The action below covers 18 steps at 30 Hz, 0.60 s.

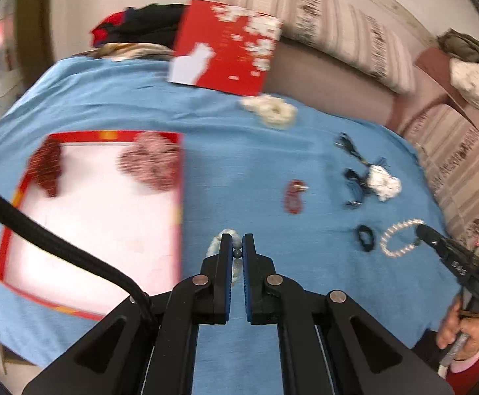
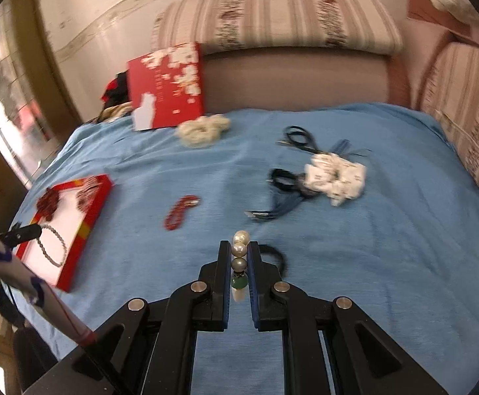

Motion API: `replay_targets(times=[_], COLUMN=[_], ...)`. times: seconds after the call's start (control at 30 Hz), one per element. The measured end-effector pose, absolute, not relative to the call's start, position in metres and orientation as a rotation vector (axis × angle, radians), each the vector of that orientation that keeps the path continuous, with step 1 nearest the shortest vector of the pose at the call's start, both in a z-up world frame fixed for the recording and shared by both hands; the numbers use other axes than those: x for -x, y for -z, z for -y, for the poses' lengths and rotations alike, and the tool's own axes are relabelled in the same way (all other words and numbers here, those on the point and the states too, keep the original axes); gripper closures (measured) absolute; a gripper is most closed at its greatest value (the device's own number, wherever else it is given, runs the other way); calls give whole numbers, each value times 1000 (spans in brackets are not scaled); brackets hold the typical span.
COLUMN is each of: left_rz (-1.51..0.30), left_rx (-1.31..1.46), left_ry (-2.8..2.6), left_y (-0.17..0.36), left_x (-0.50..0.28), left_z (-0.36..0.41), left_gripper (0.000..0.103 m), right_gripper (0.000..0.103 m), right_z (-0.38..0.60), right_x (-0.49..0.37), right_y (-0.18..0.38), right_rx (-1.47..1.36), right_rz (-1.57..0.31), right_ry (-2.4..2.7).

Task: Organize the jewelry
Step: 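Grasp the pale bead bracelet with the left tool while the right grasps the pearl bracelet, then carry both bracelets into the tray and open both tools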

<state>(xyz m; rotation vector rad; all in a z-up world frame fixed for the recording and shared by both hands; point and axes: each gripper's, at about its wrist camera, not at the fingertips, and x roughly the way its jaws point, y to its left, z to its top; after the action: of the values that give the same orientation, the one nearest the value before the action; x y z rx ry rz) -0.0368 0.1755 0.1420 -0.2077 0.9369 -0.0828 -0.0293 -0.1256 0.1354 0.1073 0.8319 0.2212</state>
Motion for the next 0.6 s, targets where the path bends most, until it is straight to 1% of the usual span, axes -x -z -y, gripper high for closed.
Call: replay_targets(times=[0.2, 0.43, 0.6], left_rz=[-950, -951, -974], left_rx=[245, 262, 307], left_ry=[-41, -128, -173], left_y=[-132, -120, -101], left_x=[42, 24, 6], left_z=[-252, -313, -354], left_gripper=[98, 98, 98], right_gripper=[93, 93, 93], right_z=[62, -26, -97], right_x=[27, 22, 13], right_y=[-145, -153, -152], right_rx=[-41, 51, 145], right_rz=[-839, -847, -856], right_ry=[-318, -442, -523])
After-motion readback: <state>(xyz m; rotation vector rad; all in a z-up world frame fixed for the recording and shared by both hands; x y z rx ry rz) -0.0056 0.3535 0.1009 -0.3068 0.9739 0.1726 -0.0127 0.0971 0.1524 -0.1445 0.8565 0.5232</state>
